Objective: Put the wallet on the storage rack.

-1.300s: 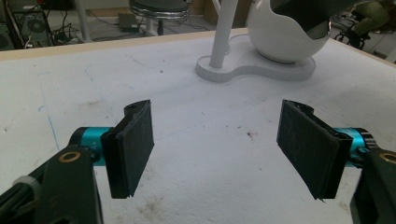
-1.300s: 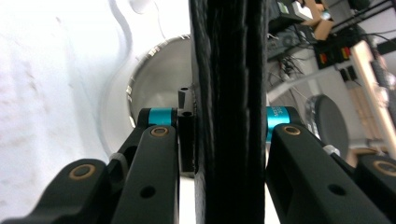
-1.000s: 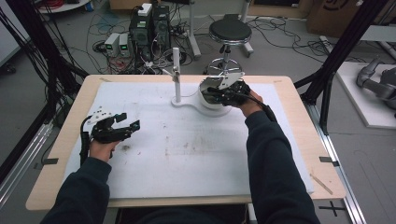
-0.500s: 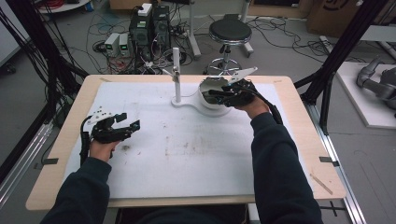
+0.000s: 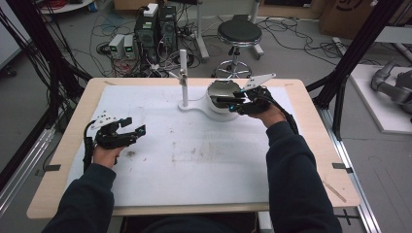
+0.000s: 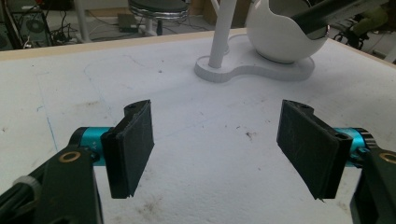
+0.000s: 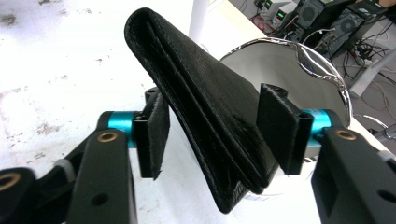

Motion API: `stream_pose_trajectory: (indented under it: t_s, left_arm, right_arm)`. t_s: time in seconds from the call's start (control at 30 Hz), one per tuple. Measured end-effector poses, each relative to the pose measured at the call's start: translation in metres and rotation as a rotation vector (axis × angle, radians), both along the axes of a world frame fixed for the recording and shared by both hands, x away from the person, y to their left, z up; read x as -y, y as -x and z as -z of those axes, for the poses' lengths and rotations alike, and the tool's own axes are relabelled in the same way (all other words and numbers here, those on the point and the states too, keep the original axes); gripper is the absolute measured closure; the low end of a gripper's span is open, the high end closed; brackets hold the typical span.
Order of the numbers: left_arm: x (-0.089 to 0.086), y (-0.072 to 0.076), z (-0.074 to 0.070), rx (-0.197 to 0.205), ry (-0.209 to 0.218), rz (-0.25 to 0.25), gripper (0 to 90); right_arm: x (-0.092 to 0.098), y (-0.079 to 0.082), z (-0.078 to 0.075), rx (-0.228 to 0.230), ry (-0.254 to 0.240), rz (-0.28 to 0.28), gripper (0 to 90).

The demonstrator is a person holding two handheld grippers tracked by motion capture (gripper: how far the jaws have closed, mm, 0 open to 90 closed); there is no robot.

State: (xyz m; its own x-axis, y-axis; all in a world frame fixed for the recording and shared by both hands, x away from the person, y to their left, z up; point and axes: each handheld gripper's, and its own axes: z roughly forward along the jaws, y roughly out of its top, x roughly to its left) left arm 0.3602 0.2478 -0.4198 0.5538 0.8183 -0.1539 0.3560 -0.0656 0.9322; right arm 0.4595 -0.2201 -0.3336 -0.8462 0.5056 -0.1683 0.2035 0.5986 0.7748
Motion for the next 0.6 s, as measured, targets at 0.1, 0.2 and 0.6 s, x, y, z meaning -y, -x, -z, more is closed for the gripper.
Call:
stream_pose_trajectory:
  t_s: [0.1, 0.2, 0.6]
  left_arm:
    - [0.000, 0.000, 0.000, 0.000, -0.002, -0.001, 27.1]
    - [0.000, 0.000, 0.000, -0.001, -0.002, 0.000, 27.1]
    - [0.001, 0.000, 0.000, 0.001, -0.004, 0.001, 27.3]
  right_arm:
    - [0.002, 0.000, 0.000, -0.034, -0.020, -0.010, 43.9]
    - [0.003, 0.001, 0.002, -0.069, -0.029, -0.016, 43.2]
    - [-0.004, 0.011, 0.014, 0.054, 0.019, -0.001, 52.3]
